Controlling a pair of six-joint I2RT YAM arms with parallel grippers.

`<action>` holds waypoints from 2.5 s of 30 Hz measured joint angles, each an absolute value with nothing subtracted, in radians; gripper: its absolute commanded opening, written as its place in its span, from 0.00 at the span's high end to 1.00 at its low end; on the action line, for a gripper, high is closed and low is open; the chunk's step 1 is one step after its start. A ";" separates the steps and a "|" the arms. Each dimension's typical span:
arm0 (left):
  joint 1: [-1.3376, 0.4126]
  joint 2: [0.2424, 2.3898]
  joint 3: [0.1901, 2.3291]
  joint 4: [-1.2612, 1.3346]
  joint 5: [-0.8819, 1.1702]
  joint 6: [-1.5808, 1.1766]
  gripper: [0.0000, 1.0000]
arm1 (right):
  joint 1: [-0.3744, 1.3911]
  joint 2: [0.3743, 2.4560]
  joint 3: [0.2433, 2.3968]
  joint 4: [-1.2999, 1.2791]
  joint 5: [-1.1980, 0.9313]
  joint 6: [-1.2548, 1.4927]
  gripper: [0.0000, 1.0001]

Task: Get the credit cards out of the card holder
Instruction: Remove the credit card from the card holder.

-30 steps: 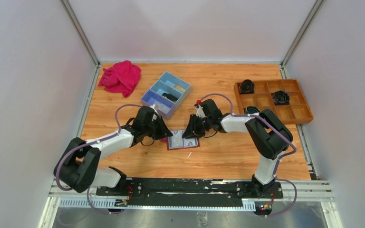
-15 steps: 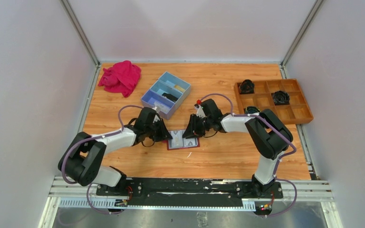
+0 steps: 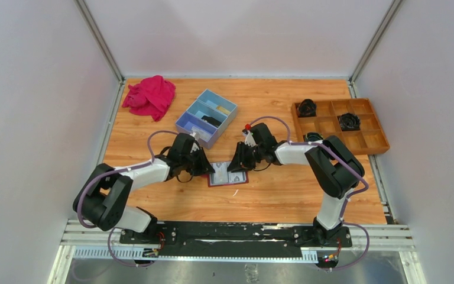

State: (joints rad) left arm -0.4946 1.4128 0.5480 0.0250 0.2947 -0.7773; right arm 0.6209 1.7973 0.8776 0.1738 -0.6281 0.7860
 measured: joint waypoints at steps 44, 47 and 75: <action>-0.495 1.424 0.525 0.102 0.292 -0.800 0.82 | 0.619 1.798 0.878 0.174 -0.628 0.786 0.68; -0.495 1.419 0.517 0.110 0.288 -0.804 0.82 | 0.619 1.798 0.878 0.174 -0.628 0.786 0.68; -0.495 1.400 0.493 0.127 0.273 -0.823 0.82 | 0.619 1.798 0.878 0.174 -0.629 0.786 0.68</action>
